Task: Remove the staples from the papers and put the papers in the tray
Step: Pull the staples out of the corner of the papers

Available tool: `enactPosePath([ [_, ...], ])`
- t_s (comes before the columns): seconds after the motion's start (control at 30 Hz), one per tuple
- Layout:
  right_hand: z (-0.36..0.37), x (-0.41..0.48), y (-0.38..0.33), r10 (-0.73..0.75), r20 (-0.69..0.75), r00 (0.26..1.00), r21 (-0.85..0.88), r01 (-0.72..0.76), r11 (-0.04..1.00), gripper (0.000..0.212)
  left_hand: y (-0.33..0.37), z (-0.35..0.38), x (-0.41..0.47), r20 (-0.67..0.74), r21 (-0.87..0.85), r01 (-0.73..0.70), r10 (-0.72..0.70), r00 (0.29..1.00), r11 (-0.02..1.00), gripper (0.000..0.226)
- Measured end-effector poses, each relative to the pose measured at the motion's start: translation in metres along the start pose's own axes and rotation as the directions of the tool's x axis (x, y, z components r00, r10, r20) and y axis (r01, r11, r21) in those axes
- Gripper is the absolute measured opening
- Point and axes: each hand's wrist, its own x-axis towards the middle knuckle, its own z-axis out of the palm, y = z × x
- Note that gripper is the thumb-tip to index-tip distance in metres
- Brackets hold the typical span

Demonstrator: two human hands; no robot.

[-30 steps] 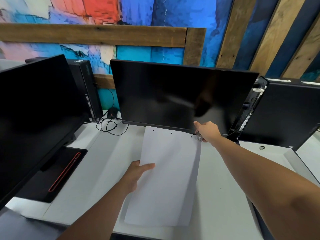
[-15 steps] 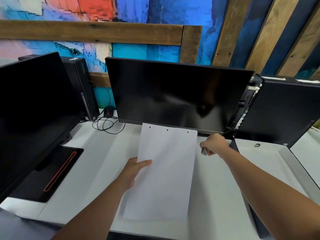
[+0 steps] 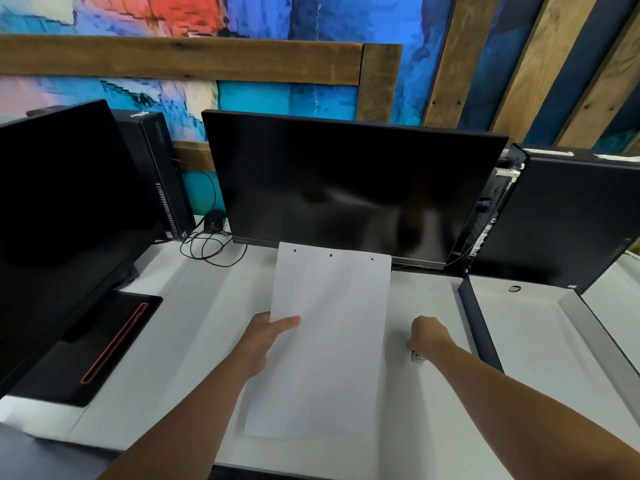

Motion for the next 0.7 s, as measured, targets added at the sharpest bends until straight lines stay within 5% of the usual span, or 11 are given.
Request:
enactPosePath([
  [0.27,0.016,0.000,0.000,-0.004,0.037,0.999,-0.013,0.004,1.000,0.020,-0.002,0.003,-0.002,0.028,-0.004,-0.017,0.017,0.999,1.000,0.023],
  [0.5,-0.009,0.000,-0.010,-0.042,-0.174,0.984,0.249,0.085,0.965,0.029,0.000,0.004,-0.006,0.046,-0.009,-0.025,0.025,0.999,1.000,0.016],
  [0.57,-0.022,-0.006,-0.016,-0.053,-0.218,0.975,0.458,0.150,0.876,0.032,0.000,0.004,-0.007,0.045,-0.009,-0.024,0.024,0.999,1.000,0.016],
  [0.7,-0.038,-0.033,-0.028,-0.072,-0.146,0.987,0.874,0.163,0.458,0.054,0.001,0.004,-0.008,0.039,-0.014,-0.028,0.029,0.999,0.999,0.014],
])
